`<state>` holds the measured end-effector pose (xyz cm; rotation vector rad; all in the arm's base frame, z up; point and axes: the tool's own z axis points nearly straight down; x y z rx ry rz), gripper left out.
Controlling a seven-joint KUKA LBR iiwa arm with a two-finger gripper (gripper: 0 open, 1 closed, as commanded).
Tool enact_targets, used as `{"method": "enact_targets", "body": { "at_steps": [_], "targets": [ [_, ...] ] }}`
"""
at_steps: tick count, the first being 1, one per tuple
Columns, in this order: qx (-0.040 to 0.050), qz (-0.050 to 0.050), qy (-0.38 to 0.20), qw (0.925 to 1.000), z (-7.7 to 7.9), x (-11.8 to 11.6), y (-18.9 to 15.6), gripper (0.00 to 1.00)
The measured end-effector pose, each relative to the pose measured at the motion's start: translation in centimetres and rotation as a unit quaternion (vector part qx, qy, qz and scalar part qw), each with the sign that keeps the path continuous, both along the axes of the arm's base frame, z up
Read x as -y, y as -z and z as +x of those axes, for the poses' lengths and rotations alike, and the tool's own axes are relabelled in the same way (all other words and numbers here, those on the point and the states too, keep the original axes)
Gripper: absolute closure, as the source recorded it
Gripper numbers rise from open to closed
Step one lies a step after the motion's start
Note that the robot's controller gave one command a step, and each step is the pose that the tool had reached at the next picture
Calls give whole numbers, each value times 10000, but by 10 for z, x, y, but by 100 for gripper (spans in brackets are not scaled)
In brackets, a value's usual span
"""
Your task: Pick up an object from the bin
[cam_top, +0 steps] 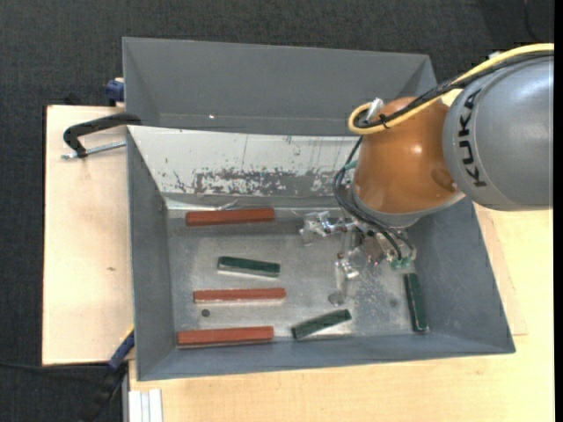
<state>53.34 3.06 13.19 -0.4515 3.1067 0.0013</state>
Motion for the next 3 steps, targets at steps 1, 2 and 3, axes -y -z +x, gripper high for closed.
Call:
{"method": "enact_targets", "body": {
  "at_steps": [1, 2, 3],
  "targets": [
    [0, -2, -1594, 9872, -18, -9, 29, 0],
    [-9, -3, -1913, 9815, -18, -37, 47, 0],
    [7, 4, -1741, 9847, -26, -68, 30, 0]
  ]
}}
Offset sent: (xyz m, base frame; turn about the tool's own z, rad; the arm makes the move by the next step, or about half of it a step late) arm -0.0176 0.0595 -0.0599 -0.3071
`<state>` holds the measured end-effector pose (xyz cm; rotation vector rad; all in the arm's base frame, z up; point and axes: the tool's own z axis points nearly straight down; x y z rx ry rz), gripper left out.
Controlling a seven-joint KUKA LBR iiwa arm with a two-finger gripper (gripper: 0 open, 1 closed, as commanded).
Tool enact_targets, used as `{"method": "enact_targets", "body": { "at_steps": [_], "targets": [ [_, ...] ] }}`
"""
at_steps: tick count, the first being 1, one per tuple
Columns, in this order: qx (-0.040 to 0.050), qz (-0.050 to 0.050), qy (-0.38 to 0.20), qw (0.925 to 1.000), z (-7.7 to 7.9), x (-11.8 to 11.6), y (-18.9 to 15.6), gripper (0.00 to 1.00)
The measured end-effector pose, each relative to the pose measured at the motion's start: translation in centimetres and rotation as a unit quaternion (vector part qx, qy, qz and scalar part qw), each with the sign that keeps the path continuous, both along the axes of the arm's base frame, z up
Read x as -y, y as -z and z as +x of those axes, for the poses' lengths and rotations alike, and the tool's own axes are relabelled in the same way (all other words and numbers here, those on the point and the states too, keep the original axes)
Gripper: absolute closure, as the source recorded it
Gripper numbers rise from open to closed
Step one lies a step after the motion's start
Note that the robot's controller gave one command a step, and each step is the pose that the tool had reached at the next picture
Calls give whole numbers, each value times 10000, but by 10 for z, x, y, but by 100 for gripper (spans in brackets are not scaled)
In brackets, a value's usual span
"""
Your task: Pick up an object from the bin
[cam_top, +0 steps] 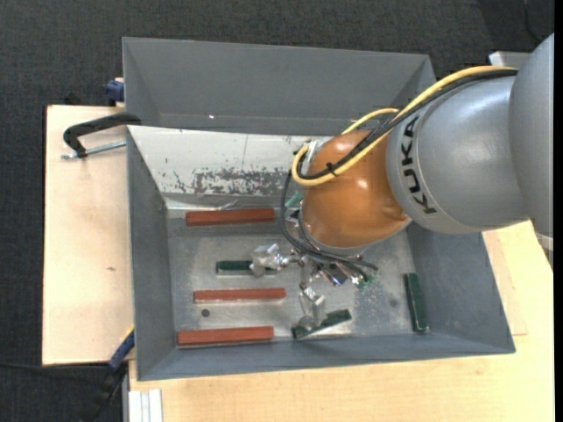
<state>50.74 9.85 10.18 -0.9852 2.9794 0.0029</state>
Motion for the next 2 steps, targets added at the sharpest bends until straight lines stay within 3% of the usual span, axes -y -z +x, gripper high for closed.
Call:
{"method": "enact_targets", "body": {
  "at_steps": [1, 2],
  "targets": [
    [12, 10, 1504, 9886, 25, -4, 21, 100],
    [4, 5, 1507, 9886, 25, -3, 22, 0]
  ]
}}
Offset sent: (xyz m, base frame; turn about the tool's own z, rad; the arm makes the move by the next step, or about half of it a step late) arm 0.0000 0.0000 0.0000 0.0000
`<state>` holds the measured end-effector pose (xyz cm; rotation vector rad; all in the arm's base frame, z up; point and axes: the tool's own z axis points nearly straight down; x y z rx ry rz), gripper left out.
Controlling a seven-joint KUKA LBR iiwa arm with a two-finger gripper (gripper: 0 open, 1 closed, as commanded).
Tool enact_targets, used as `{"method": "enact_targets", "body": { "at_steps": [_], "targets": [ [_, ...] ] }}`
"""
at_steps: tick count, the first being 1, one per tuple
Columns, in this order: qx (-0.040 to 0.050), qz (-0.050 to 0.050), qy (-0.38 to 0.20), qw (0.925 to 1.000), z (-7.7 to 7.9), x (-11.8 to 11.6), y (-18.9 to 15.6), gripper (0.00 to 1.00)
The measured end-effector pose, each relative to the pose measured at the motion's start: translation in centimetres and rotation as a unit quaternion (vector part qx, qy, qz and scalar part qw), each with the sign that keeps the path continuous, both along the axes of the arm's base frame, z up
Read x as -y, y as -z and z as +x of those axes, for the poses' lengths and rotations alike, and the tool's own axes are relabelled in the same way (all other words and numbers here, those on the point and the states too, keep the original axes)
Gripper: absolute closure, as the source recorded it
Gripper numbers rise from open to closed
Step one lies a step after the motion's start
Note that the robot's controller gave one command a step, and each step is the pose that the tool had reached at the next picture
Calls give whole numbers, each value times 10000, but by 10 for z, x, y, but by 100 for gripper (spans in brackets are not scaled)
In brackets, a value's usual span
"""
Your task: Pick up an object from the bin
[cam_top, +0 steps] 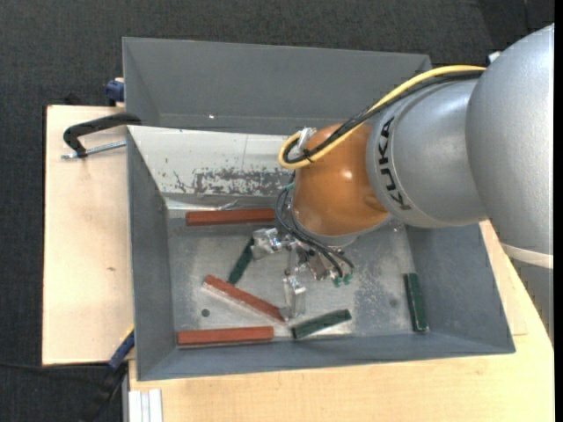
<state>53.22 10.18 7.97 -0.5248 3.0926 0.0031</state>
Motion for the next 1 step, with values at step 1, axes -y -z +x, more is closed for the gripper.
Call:
{"method": "enact_targets", "body": {
  "at_steps": [1],
  "targets": [
    [0, 0, 0, 10000, 0, 0, 0, 0]
  ]
}}
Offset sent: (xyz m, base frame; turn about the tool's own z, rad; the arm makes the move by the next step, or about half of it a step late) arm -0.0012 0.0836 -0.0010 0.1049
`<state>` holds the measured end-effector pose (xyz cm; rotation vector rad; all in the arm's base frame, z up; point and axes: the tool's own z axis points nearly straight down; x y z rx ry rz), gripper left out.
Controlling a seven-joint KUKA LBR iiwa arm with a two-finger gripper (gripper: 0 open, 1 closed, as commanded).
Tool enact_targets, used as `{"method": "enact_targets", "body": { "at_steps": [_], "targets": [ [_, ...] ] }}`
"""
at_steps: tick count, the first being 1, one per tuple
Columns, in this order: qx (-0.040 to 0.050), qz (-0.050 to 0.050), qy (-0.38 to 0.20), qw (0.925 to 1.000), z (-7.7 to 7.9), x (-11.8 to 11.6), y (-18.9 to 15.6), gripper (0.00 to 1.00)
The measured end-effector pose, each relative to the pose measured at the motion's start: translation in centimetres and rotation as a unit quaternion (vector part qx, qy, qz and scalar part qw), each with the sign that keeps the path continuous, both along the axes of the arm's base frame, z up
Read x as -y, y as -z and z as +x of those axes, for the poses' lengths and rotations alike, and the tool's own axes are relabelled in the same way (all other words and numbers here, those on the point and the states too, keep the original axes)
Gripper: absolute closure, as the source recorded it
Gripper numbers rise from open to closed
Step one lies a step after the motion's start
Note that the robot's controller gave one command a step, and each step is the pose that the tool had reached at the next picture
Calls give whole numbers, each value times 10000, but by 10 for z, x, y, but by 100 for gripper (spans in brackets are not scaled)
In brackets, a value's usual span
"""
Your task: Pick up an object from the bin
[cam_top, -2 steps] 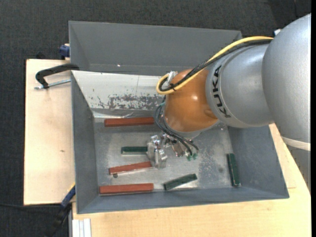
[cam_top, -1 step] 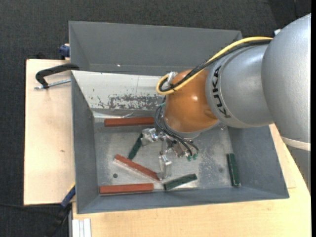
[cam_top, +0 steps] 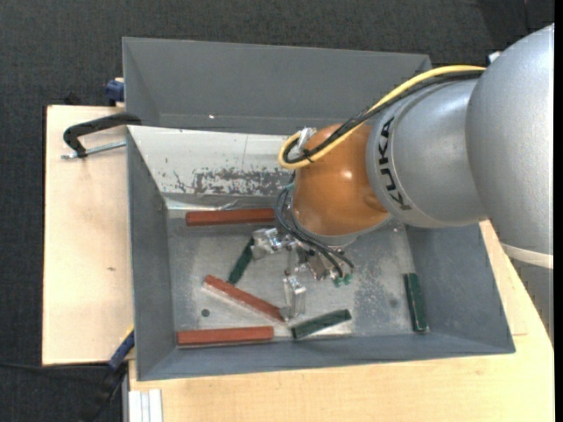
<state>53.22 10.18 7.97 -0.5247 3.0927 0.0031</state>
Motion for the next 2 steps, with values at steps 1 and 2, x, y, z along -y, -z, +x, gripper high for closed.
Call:
{"method": "enact_targets", "body": {
  "at_steps": [1, 2],
  "targets": [
    [4, -7, 330, 9995, 1, -44, 0, 0],
    [-21, -3, 1615, 9869, -16, -62, -1, 100]
  ]
}}
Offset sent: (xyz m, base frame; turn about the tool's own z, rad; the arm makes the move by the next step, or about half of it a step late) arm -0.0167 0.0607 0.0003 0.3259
